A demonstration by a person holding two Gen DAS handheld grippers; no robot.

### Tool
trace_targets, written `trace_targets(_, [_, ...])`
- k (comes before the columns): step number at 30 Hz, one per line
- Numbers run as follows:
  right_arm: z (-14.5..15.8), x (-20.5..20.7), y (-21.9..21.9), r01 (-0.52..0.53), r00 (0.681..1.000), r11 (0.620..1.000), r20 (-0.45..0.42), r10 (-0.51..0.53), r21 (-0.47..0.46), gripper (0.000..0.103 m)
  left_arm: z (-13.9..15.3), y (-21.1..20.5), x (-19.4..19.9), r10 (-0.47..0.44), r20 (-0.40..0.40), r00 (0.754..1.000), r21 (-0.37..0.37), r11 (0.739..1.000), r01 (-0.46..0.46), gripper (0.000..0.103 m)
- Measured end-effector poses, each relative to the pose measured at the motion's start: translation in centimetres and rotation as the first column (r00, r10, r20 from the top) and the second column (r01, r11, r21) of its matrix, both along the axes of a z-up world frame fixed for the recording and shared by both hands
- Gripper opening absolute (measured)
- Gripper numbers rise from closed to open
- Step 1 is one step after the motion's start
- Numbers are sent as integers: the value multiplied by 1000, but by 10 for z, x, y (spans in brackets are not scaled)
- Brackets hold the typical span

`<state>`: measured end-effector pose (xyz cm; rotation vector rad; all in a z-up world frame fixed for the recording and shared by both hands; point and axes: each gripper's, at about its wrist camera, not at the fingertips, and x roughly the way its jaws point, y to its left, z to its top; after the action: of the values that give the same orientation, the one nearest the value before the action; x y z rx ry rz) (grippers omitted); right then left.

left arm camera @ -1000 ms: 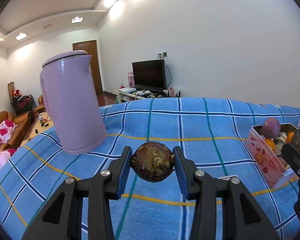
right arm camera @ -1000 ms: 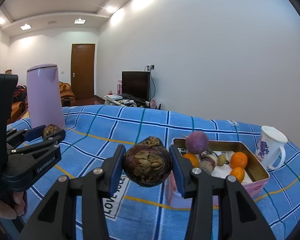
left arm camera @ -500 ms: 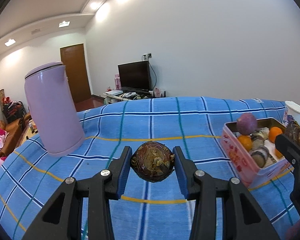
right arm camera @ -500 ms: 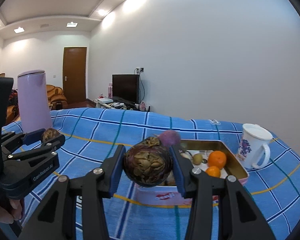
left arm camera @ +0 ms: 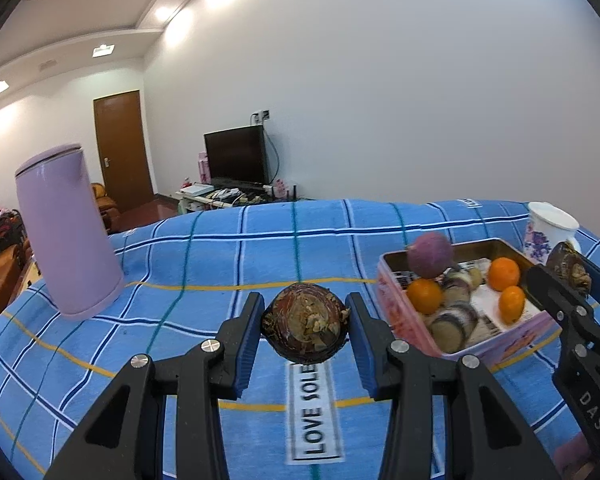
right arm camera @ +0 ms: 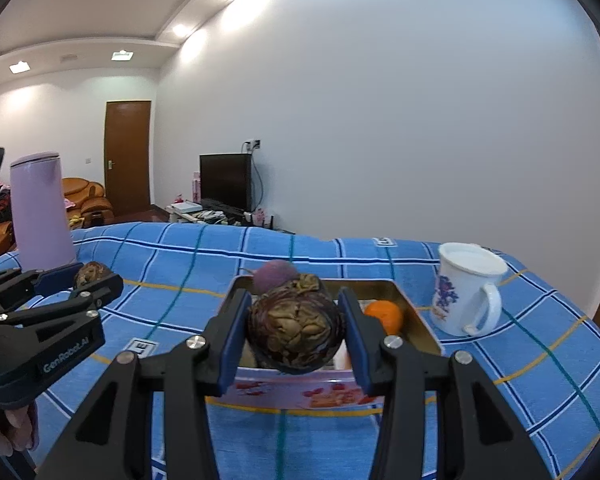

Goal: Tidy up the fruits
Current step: 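Carry both brown fruits in the left and right tools over the tin, then lower both brown fruits into the tin and open both tools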

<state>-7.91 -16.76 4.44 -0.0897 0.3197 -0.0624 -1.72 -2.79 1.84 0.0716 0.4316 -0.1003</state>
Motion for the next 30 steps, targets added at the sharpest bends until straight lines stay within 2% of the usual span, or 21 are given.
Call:
trace_targets(16, [5,-11,-39,69,997,998,18,-69,12,48,5,-48,-8,-82,15,997,4,997,82,44])
trace_targets(30, [7,-17,-78,138,990,988,16,-140,64,48,6,-78,-13,-148,-1,989,-16,989,148,44])
